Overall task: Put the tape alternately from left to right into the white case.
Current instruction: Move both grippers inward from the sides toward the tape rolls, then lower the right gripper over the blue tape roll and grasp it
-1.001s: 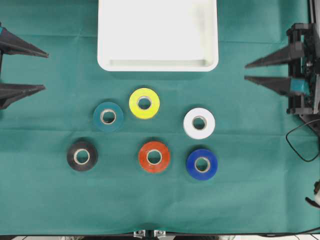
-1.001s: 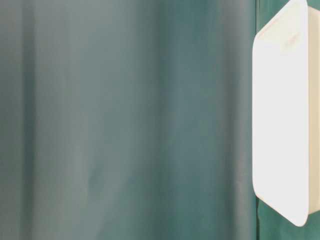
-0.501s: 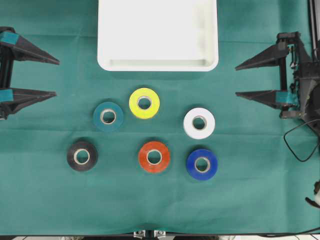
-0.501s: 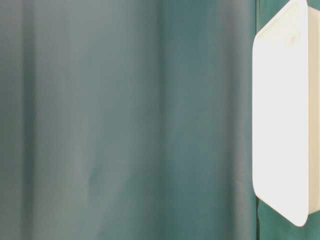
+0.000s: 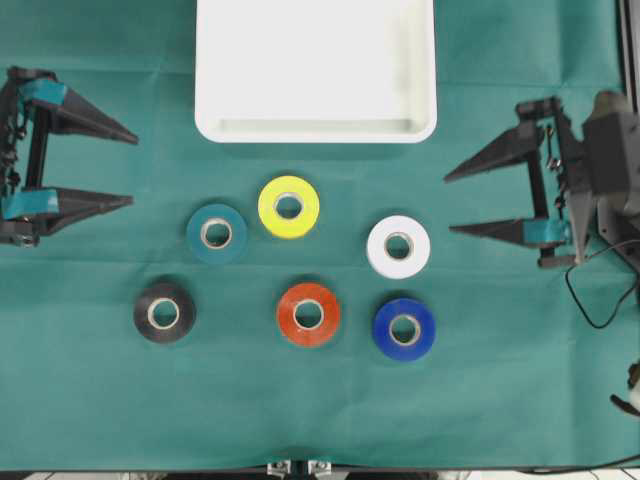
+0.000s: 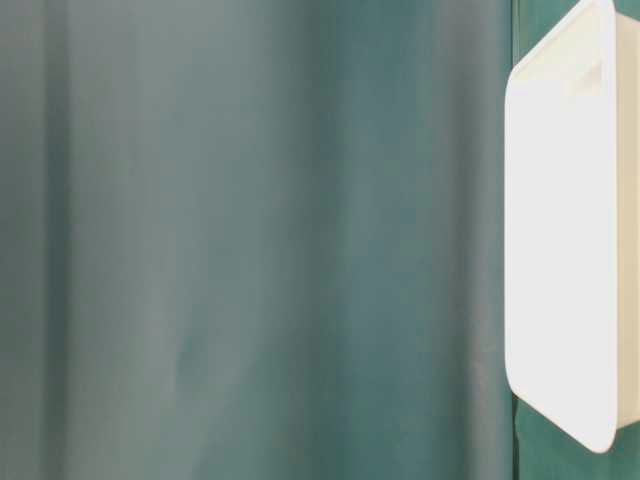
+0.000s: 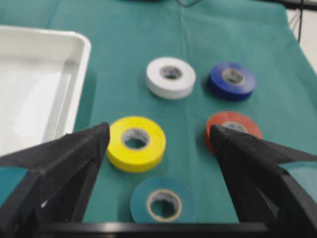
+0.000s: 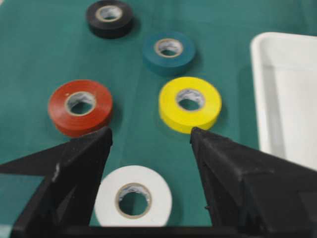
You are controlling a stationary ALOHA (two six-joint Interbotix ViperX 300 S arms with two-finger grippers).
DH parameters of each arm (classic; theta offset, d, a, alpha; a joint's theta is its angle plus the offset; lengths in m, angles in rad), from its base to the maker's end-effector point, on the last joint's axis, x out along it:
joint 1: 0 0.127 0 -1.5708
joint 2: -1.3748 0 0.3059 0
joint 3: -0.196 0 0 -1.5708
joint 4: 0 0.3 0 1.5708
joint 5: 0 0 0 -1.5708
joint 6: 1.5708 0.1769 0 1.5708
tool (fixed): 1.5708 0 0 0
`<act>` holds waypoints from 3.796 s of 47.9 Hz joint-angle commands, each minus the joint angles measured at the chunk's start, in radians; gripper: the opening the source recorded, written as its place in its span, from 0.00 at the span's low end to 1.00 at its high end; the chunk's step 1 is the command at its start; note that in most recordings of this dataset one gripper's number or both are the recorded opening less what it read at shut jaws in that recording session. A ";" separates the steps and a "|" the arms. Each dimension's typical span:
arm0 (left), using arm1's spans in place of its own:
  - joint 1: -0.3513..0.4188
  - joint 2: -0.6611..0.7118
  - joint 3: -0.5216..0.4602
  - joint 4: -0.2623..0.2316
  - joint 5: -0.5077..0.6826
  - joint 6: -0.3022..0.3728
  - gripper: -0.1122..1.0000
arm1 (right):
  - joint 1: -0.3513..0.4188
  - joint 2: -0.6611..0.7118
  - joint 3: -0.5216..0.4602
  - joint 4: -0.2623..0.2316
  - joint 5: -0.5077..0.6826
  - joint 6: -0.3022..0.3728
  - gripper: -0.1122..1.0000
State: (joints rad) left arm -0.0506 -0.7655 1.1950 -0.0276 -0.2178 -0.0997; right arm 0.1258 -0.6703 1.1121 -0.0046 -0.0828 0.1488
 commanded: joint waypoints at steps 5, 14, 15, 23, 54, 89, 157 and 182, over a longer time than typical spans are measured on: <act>-0.011 0.043 -0.018 -0.002 -0.005 0.000 0.67 | 0.006 0.060 -0.051 0.000 -0.011 0.002 0.78; -0.020 0.117 -0.040 -0.003 -0.005 -0.017 0.67 | 0.006 0.156 -0.098 0.000 -0.005 0.002 0.78; -0.021 0.126 -0.044 -0.003 -0.005 -0.021 0.67 | 0.005 0.167 -0.103 0.000 -0.003 0.002 0.78; -0.032 0.209 -0.077 -0.002 0.008 -0.048 0.67 | 0.006 0.249 -0.144 -0.002 0.002 0.002 0.78; -0.032 0.411 -0.173 -0.002 0.109 -0.064 0.67 | 0.008 0.486 -0.281 -0.002 0.104 0.003 0.78; -0.032 0.414 -0.178 -0.003 0.109 -0.064 0.67 | 0.181 0.486 -0.265 0.000 0.107 0.026 0.78; -0.032 0.449 -0.199 -0.002 0.110 -0.066 0.66 | 0.224 0.716 -0.316 -0.011 0.166 0.026 0.78; -0.032 0.449 -0.202 -0.002 0.109 -0.066 0.66 | 0.224 0.716 -0.347 -0.014 0.167 0.026 0.33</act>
State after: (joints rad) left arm -0.0798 -0.3099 1.0002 -0.0276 -0.1028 -0.1641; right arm 0.3482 0.0552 0.7915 -0.0169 0.0874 0.1733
